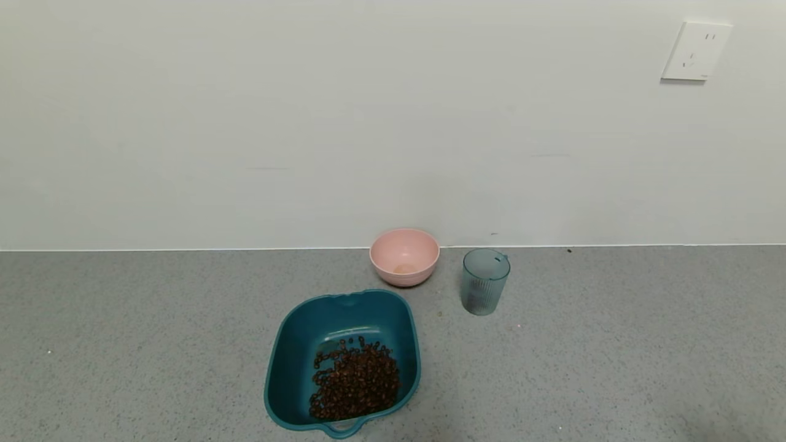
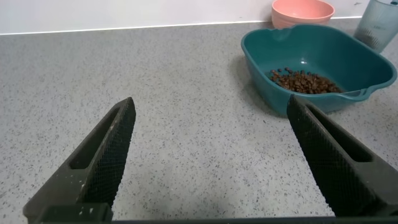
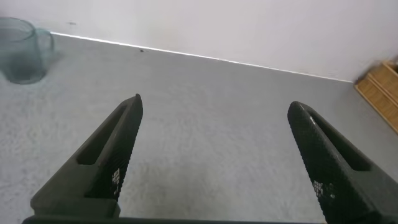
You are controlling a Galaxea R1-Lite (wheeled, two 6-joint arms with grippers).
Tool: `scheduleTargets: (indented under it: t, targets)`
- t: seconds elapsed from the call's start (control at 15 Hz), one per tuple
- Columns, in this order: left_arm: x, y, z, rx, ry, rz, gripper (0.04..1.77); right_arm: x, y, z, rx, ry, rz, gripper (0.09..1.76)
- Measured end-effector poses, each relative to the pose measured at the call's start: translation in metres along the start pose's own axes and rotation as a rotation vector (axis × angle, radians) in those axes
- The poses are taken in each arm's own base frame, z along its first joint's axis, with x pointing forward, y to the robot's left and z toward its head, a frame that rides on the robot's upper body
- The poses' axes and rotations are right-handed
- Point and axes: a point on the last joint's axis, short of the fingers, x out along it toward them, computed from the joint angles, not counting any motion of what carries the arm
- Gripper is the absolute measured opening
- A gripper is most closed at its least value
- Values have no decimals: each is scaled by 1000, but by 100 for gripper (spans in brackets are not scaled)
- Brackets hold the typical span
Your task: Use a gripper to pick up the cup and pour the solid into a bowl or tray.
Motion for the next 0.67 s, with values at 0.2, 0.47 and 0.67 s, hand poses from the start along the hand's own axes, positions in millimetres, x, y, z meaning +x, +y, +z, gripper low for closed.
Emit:
scheduleTargets:
  t: [0.2,0.47,0.67]
  targets:
    - [0,0,0,0,0,0,175,-7,-1,-10,56,-7,-35,170]
    - [0,0,0,0,0,0,175,-17,3,-25,84,-12,-91,170]
    - [0,0,0,0,0,0,175,-22,9,-42,181,-45,49,170]
